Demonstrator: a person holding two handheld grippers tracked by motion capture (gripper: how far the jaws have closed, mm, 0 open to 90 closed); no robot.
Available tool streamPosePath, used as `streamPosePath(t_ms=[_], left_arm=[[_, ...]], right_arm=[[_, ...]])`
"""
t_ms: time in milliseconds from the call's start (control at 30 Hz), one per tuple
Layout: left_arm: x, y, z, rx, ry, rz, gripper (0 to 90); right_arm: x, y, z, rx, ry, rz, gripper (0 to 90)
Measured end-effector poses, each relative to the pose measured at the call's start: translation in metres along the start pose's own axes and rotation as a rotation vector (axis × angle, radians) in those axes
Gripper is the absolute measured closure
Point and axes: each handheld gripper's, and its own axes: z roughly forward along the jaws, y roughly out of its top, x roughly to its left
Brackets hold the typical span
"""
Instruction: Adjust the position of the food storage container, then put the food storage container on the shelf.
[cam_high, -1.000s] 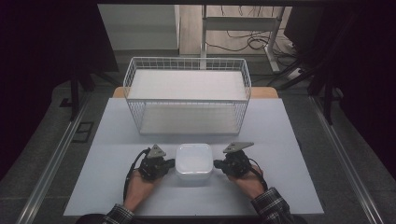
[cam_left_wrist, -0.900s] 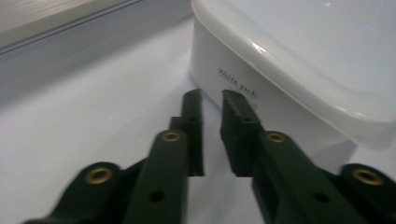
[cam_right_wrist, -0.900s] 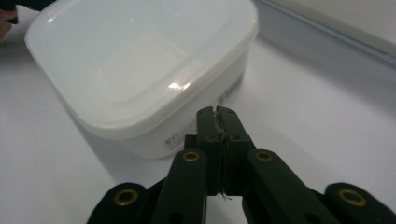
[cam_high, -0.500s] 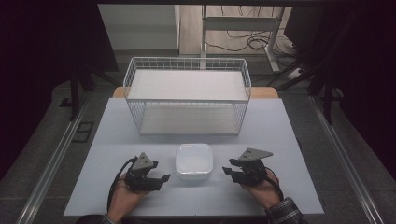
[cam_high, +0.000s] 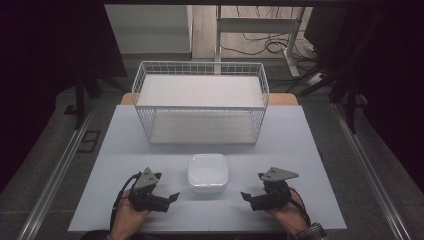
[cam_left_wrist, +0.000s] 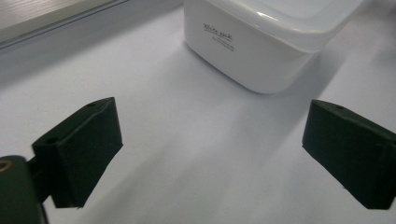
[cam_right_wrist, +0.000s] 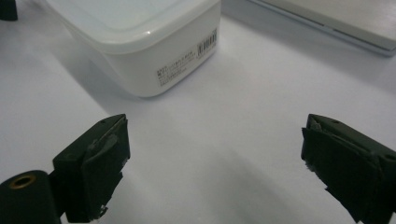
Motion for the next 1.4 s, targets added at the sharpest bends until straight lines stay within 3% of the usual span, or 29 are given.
streamPosePath(t_ms=[100, 233, 333, 467, 600, 733, 900, 1033, 1267, 1400], left_arm=[[0.002, 0.000, 0.000, -0.017, -0.004, -0.014, 2.8], [0.004, 0.000, -0.001, -0.039, 0.005, -0.004, 1.7], [0.003, 0.000, 0.000, -0.016, 0.022, 0.004, 1.8], [0.002, 0.003, 0.001, -0.002, 0.012, -0.004, 2.5], [0.001, 0.006, 0.001, 0.009, -0.010, -0.024, 2.8], [0.002, 0.012, -0.001, -0.001, -0.088, -0.070, 4.4], [-0.001, 0.019, -0.002, -0.003, -0.097, -0.059, 3.2], [-0.002, 0.023, 0.001, -0.009, -0.145, -0.076, 3.1], [-0.004, 0.037, 0.008, -0.003, -0.134, -0.051, 5.9], [-0.002, 0.042, 0.012, -0.008, -0.125, -0.062, 7.2]], right_arm=[[-0.001, 0.000, 0.002, 0.007, -0.001, -0.003, 5.4], [-0.001, 0.001, 0.002, -0.002, 0.011, -0.001, 4.8], [-0.002, 0.001, 0.002, -0.007, 0.019, 0.012, 4.8], [-0.002, 0.002, 0.003, -0.005, 0.027, 0.011, 4.8], [0.000, 0.005, 0.003, -0.007, 0.036, 0.011, 4.7], [0.000, 0.009, 0.005, -0.014, 0.053, 0.019, 4.8], [0.004, 0.015, 0.008, -0.003, 0.060, 0.017, 4.3], [0.005, 0.022, 0.011, 0.016, 0.086, 0.030, 4.0], [0.008, 0.034, 0.017, 0.023, 0.118, 0.064, 1.0], [0.012, 0.040, 0.021, 0.025, 0.105, 0.044, 2.7]])
